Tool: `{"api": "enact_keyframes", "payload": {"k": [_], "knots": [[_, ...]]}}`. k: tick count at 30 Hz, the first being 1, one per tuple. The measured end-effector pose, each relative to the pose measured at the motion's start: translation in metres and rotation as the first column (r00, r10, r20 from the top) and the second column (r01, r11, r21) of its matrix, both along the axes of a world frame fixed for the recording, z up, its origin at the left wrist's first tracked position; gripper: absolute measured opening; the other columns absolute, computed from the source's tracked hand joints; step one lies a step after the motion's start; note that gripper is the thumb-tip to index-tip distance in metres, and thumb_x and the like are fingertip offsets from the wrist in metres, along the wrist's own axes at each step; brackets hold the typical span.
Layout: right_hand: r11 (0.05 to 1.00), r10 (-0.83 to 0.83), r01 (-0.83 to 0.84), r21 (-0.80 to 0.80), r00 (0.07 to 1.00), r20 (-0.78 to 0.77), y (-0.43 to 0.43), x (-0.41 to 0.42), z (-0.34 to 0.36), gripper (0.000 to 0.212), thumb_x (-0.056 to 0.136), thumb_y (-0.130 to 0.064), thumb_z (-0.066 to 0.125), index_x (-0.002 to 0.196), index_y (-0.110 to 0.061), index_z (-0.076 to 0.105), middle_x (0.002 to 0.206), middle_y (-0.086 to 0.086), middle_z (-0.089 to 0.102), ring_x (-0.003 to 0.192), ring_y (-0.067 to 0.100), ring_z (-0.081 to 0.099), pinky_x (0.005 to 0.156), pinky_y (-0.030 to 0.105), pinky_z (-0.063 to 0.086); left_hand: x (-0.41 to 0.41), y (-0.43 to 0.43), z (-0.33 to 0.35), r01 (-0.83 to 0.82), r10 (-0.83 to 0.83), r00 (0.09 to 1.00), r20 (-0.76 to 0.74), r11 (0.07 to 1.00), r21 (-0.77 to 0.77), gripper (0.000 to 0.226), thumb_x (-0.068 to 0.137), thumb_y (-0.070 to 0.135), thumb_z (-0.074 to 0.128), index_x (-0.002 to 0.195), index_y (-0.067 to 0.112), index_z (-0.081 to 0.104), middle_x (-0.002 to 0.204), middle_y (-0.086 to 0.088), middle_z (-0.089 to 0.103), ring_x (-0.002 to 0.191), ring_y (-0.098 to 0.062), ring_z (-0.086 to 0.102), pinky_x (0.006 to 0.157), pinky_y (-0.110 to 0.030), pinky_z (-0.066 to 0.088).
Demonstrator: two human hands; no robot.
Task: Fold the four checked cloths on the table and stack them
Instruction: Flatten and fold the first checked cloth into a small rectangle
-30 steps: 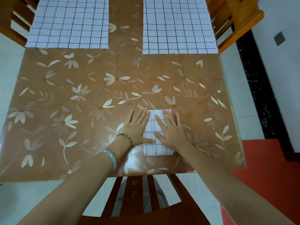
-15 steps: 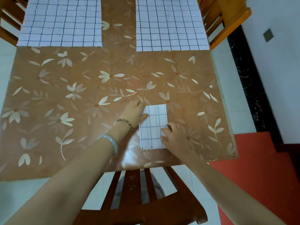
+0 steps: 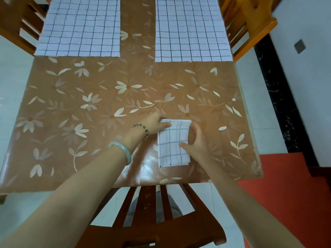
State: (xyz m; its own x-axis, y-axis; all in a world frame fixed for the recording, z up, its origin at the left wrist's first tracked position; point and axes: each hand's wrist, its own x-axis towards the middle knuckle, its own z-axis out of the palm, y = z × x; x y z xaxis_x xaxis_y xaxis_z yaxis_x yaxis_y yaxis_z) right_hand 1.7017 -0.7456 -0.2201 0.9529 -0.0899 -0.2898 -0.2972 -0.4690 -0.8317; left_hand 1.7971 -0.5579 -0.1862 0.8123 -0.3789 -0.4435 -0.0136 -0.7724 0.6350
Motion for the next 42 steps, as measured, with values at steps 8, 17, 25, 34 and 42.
{"api": "enact_keyframes", "payload": {"k": [8, 17, 25, 34, 42], "knots": [[0.927, 0.306, -0.168, 0.335, 0.857, -0.414, 0.014, 0.046, 0.056, 0.025, 0.076, -0.008, 0.077, 0.098, -0.013, 0.068, 0.102, 0.004, 0.072, 0.096, 0.021, 0.068, 0.082, 0.038, 0.055, -0.044, 0.055, 0.043, -0.353, 0.381, 0.924, 0.011, 0.866, -0.353, 0.026, 0.087, 0.022, 0.067, 0.066, 0.008, 0.060, 0.065, -0.003, 0.055, 0.060, -0.015, 0.050, 0.058, -0.033, 0.044], [0.870, 0.389, -0.151, 0.470, 0.795, -0.466, 0.103, 0.059, 0.084, 0.022, 0.077, 0.005, 0.070, 0.098, 0.002, 0.064, 0.105, 0.017, 0.069, 0.090, 0.025, 0.069, 0.073, 0.035, 0.060, -0.106, 0.166, 0.075, -0.711, 0.760, 0.633, -0.146, 0.497, -0.498, 0.037, 0.081, 0.033, 0.071, 0.082, -0.004, 0.064, 0.072, -0.015, 0.060, 0.067, -0.025, 0.057, 0.060, -0.038, 0.051], [0.860, 0.314, -0.116, 0.496, 0.888, -0.336, 0.227, 0.037, 0.116, 0.024, 0.078, 0.005, 0.070, 0.101, -0.003, 0.067, 0.091, 0.008, 0.073, 0.084, 0.025, 0.068, 0.085, 0.043, 0.054, -0.178, 0.276, 0.071, -0.806, 0.856, 0.468, -0.220, 0.312, -0.503, 0.030, 0.069, 0.038, 0.078, 0.074, 0.009, 0.075, 0.087, -0.021, 0.069, 0.077, -0.027, 0.067, 0.081, -0.055, 0.055], [0.885, 0.238, -0.064, 0.462, 0.914, -0.329, 0.377, -0.028, 0.117, 0.022, 0.073, 0.011, 0.071, 0.094, 0.003, 0.067, 0.094, 0.015, 0.071, 0.087, 0.031, 0.068, 0.085, 0.047, 0.054, -0.247, 0.426, 0.073, -0.836, 0.839, 0.460, -0.290, 0.300, -0.459, 0.022, 0.078, 0.028, 0.074, 0.074, 0.006, 0.074, 0.077, -0.011, 0.068, 0.072, -0.023, 0.063, 0.077, -0.047, 0.055], [0.920, 0.188, -0.048, 0.388, 0.925, -0.330, 0.438, -0.048, 0.124, 0.029, 0.074, 0.009, 0.072, 0.102, 0.005, 0.066, 0.098, 0.015, 0.069, 0.082, 0.027, 0.067, 0.074, 0.039, 0.058, -0.256, 0.490, 0.072, -0.822, 0.785, 0.495, -0.372, 0.285, -0.493, 0.013, 0.089, 0.013, 0.061, 0.080, 0.007, 0.069, 0.082, -0.007, 0.068, 0.078, -0.020, 0.065, 0.069, -0.029, 0.058]]}}
